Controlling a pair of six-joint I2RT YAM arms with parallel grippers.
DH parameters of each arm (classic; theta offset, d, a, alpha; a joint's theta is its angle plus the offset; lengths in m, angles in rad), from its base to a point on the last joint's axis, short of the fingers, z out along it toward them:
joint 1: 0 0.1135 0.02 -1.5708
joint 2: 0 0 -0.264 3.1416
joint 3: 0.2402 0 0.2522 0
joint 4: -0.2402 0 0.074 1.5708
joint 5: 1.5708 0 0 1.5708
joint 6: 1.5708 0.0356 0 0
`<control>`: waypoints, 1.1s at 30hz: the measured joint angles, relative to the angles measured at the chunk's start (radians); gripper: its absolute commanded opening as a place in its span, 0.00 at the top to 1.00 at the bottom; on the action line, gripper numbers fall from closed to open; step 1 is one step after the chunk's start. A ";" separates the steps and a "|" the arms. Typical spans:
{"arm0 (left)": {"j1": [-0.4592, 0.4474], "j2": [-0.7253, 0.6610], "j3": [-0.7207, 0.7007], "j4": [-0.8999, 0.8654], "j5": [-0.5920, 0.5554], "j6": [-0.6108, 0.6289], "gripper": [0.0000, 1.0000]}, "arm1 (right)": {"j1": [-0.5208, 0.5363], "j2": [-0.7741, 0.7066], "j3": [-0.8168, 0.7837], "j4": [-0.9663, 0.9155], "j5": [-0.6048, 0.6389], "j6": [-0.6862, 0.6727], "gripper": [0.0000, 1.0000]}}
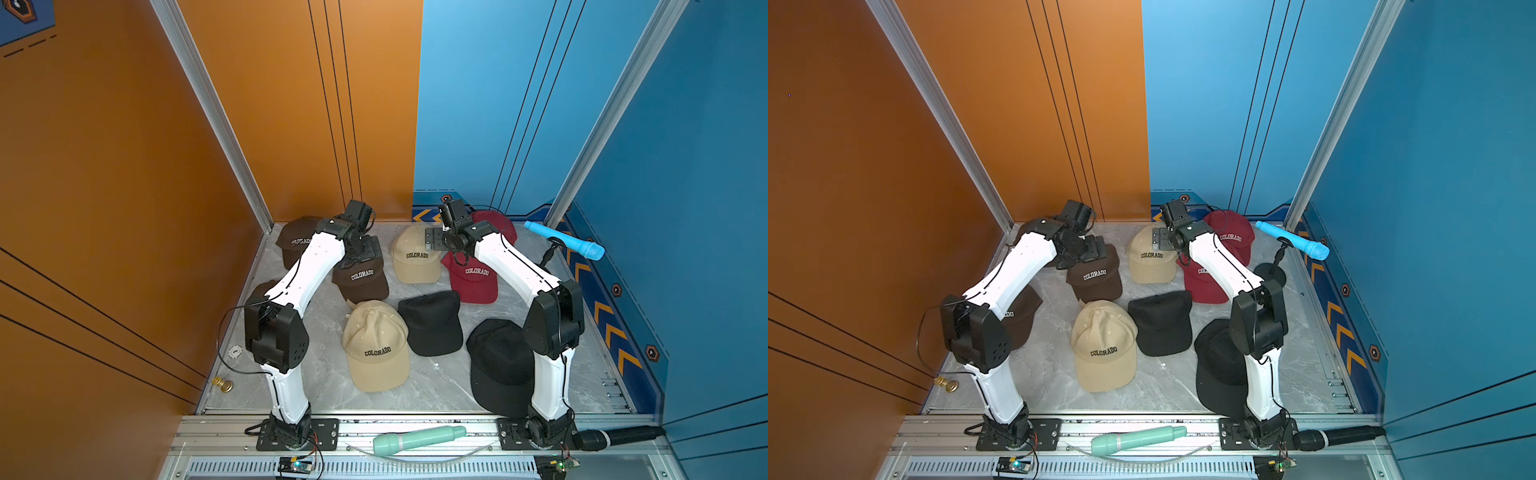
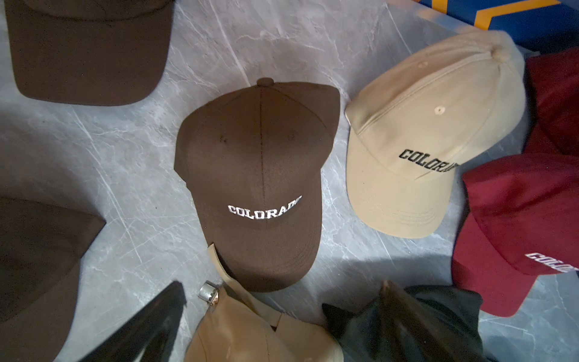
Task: Stack the baseball caps by color
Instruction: Pick up the baseball cap from the center of the board.
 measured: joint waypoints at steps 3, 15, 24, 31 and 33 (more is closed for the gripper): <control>0.010 0.005 0.012 0.000 0.000 0.003 0.02 | 0.000 0.000 0.005 -0.009 0.000 -0.001 0.00; 0.009 0.013 0.029 0.000 0.018 -0.008 0.02 | -0.018 -0.100 -0.104 -0.099 0.001 -0.011 0.00; -0.057 -0.009 -0.020 0.027 0.031 0.020 0.02 | -0.027 -0.513 -0.419 -0.212 0.062 0.050 0.00; -0.161 -0.117 -0.240 0.151 0.078 0.068 0.02 | -0.024 -0.787 -0.707 -0.363 0.104 0.203 0.00; -0.191 -0.153 -0.297 0.188 0.095 0.076 0.02 | -0.030 -0.842 -0.759 -0.398 0.103 0.238 0.00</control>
